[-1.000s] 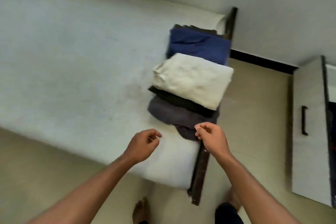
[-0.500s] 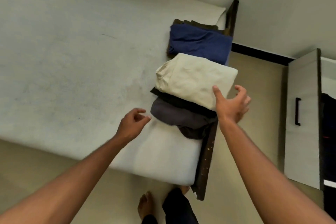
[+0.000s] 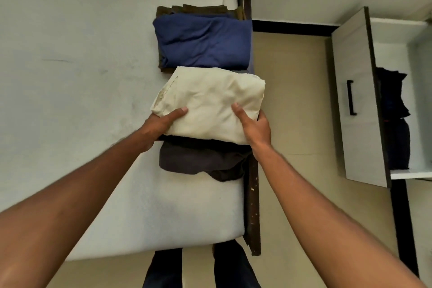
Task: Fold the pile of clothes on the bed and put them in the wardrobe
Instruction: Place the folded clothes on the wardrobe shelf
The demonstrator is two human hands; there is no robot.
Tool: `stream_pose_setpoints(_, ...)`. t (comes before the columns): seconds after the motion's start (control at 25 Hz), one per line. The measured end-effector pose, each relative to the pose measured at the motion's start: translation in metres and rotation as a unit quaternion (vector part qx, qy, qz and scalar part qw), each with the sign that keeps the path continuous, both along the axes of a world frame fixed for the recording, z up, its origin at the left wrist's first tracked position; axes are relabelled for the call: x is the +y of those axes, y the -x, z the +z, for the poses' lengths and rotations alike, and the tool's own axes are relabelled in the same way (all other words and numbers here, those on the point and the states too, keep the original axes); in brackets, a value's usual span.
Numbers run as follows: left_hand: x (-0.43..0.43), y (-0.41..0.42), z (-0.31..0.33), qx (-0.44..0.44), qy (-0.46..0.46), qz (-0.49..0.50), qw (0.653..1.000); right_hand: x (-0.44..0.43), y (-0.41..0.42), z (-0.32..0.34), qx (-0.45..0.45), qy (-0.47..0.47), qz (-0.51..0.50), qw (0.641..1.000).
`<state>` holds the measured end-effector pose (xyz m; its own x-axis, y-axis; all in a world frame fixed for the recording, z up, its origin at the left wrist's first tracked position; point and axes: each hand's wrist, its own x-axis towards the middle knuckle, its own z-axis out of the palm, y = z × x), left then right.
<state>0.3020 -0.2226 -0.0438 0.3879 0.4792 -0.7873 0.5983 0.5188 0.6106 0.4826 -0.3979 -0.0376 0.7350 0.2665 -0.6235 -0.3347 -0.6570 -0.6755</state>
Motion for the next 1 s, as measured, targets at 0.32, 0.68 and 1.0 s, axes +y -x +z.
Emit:
stream_pose_setpoints(0.32,0.046,0.003,-0.002,-0.015,0.095,-0.098,0.991,-0.001,0.006,-0.005,-0.02,0.002,-0.029,0.999)
stream_pose_setpoints(0.68,0.037,-0.023,-0.015,-0.102,0.137,-0.087,0.981,-0.009,-0.005,-0.012,0.031,0.049,0.015,0.998)
stream_pose_setpoints(1.0,0.028,0.002,-0.02,-0.112,0.173,-0.019,0.978,-0.006,0.007,-0.003,0.107,-0.032,0.047,0.993)
